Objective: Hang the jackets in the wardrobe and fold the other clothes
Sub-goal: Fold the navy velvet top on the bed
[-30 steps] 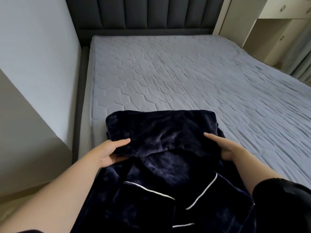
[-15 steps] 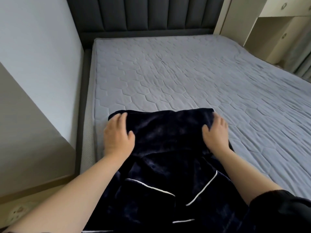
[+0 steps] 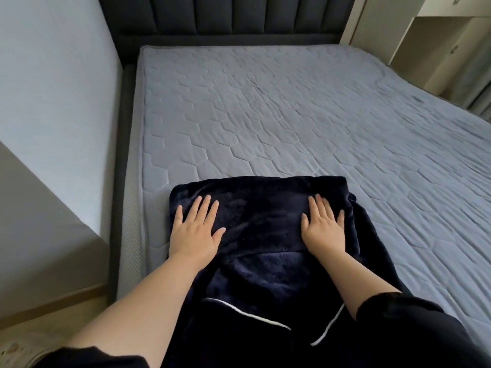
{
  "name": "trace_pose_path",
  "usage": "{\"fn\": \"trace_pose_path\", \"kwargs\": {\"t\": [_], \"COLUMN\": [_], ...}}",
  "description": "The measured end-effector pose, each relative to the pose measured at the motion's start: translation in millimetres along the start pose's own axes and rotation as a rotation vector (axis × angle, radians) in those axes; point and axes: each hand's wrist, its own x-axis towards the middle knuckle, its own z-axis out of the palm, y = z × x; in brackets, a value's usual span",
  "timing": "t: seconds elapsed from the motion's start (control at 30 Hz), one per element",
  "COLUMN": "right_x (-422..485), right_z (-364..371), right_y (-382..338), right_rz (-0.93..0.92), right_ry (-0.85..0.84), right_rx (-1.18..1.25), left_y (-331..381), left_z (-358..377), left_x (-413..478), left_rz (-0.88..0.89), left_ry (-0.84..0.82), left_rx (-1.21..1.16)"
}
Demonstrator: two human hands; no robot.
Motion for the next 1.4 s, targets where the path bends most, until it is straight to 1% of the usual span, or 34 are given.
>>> {"fn": "trace_pose_path", "kwargs": {"t": [0.03, 0.1, 0.17, 0.2, 0.23, 0.27, 0.3, 0.37, 0.4, 0.5, 0.57, 0.63, 0.67, 0.7, 0.73, 0.8, 0.87, 1.0, 1.1, 1.13, 1.2, 1.3, 1.4], "right_x": [1.7, 9.9, 23.1, 32.0, 42.7, 54.1, 65.0, 83.6, 91.2, 108.9, 116.1, 115.6, 113.5, 110.9, 106.9, 97.9, 89.1, 76.8, 67.9, 62.0, 42.0, -2.7, -52.6], "right_z": [-3.1, -14.3, -28.8, -36.1, -42.3, -46.5, -48.7, -50.7, -50.8, -51.5, -58.2, -67.1, -70.8, -73.3, -75.8, -80.9, -88.4, -120.6, -143.7, -149.9, -156.0, -146.5, -129.3], "right_y": [-3.9, -11.2, -22.8, -30.9, -39.5, -47.5, -54.3, -62.5, -62.9, -55.8, -50.1, -45.9, -44.7, -44.5, -46.5, -51.4, -51.0, -46.6, -50.5, -50.8, -46.4, -27.9, -0.4], "right_rz": [0.009, -0.026, -0.158, -0.240, -0.316, -0.375, -0.408, -0.394, -0.367, -0.296, -0.236, -0.205, -0.194, -0.184, -0.182, -0.208, -0.263, -0.315, -0.326, -0.324, -0.325, -0.370, -0.428], "right_ry": [0.019, 0.065, 0.087, 0.061, -0.004, -0.106, -0.237, -0.505, -0.598, -0.710, -0.820, -0.930, -0.938, -0.907, -0.838, -0.615, -0.377, -0.076, 0.208, 0.280, 0.335, 0.320, 0.294], "right_rx": [-0.004, -0.007, 0.014, 0.026, 0.023, -0.002, -0.051, -0.191, -0.240, -0.260, -0.139, -0.083, -0.118, -0.175, -0.244, -0.385, -0.455, -0.444, -0.351, -0.316, -0.288, -0.307, -0.305], "left_y": [1.1, 1.6, 1.2, -0.1, -1.6, -4.0, -7.2, -16.0, -21.0, -35.2, -43.4, -50.7, -53.4, -55.2, -55.9, -54.8, -50.7, -42.8, -41.6, -41.6, -39.4, -30.9, -19.6], "left_z": [-5.3, -21.4, -39.9, -47.4, -52.8, -56.1, -58.5, -59.6, -58.1, -53.5, -56.2, -61.5, -62.7, -63.0, -63.8, -69.3, -81.7, -120.4, -148.3, -153.2, -153.4, -130.8, -101.9], "left_x": [2.0, 11.4, 28.4, 38.7, 49.7, 61.1, 71.0, 84.2, 88.4, 98.0, 102.5, 102.8, 102.3, 100.3, 97.4, 89.1, 78.7, 63.3, 53.2, 46.6, 25.1, -22.1, -76.3], "left_rz": [-0.007, -0.002, 0.026, 0.050, 0.076, 0.101, 0.124, 0.125, 0.115, 0.039, -0.006, -0.036, -0.050, -0.066, -0.086, -0.125, -0.142, -0.170, -0.203, -0.215, -0.217, -0.150, -0.105], "left_ry": [0.011, 0.100, 0.215, 0.234, 0.204, 0.129, 0.011, -0.245, -0.337, -0.486, -0.564, -0.606, -0.602, -0.589, -0.566, -0.469, -0.305, -0.005, 0.193, 0.246, 0.303, 0.306, 0.293], "left_rx": [0.022, 0.047, 0.056, 0.036, 0.012, 0.004, 0.007, 0.007, -0.015, -0.188, -0.362, -0.440, -0.440, -0.425, -0.404, -0.343, -0.256, -0.146, -0.128, -0.123, -0.093, -0.011, -0.009]}}
